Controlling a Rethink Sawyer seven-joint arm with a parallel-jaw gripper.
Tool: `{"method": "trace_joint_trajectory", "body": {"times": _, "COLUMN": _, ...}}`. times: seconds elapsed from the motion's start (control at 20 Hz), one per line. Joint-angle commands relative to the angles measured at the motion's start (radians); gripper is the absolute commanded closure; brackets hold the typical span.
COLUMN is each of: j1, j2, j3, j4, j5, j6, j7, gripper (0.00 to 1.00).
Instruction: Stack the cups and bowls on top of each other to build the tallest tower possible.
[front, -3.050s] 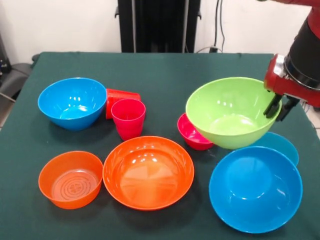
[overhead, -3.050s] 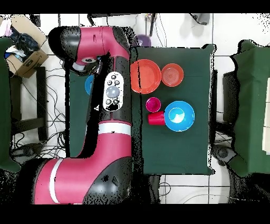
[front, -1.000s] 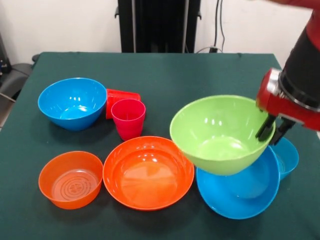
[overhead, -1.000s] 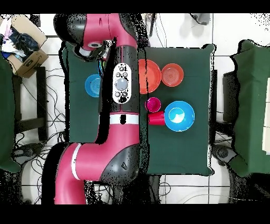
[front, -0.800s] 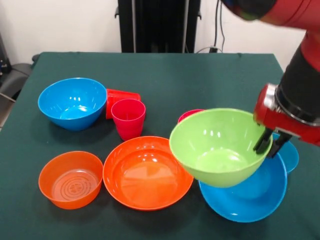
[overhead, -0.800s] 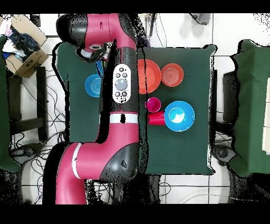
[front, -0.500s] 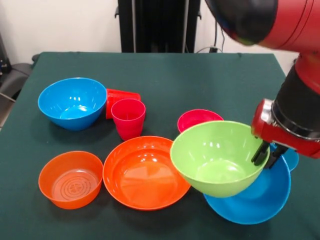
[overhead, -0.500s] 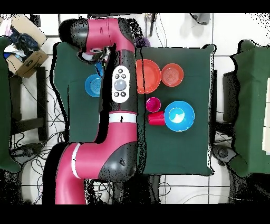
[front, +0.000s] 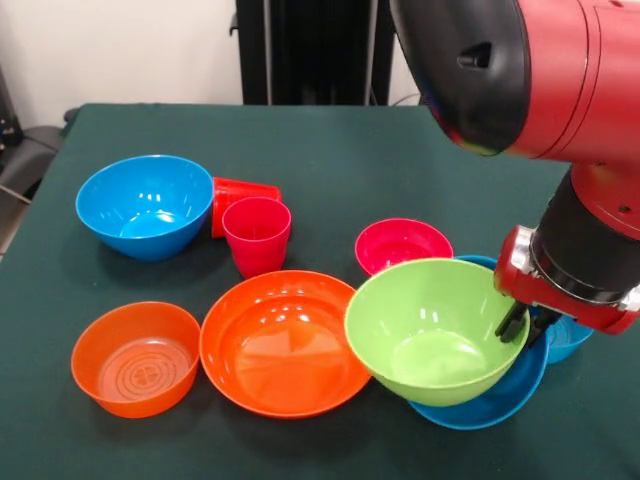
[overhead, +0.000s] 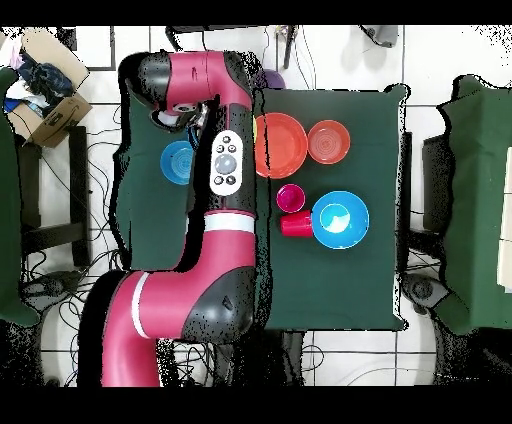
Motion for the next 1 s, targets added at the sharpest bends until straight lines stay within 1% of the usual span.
{"method": "trace_joint_trajectory", "body": {"times": 0.05, "j1": 0.006, "j2": -0.034, "j3": 0.139, "j4": 0.218, "j5": 0.004, "j6": -0.016, "j7": -0.225, "gripper": 1.00}}
{"method": "trace_joint_trajectory", "body": {"times": 0.25, "j1": 0.002, "j2": -0.033, "j3": 0.182, "j4": 0.256, "j5": 0.018, "j6": -0.027, "j7": -0.264, "gripper": 1.00}}
{"method": "trace_joint_trajectory", "body": {"times": 0.5, "j1": -0.005, "j2": -0.044, "j3": 0.226, "j4": 0.293, "j5": 0.021, "j6": -0.051, "j7": -0.285, "gripper": 1.00}}
{"method": "trace_joint_trajectory", "body": {"times": 0.7, "j1": -0.009, "j2": -0.084, "j3": 0.251, "j4": 0.369, "j5": 0.008, "j6": -0.077, "j7": -0.304, "gripper": 1.00}}
{"method": "trace_joint_trajectory", "body": {"times": 1.0, "j1": -0.023, "j2": -0.126, "j3": 0.279, "j4": 0.449, "j5": -0.022, "j6": -0.112, "j7": -0.356, "gripper": 1.00}}
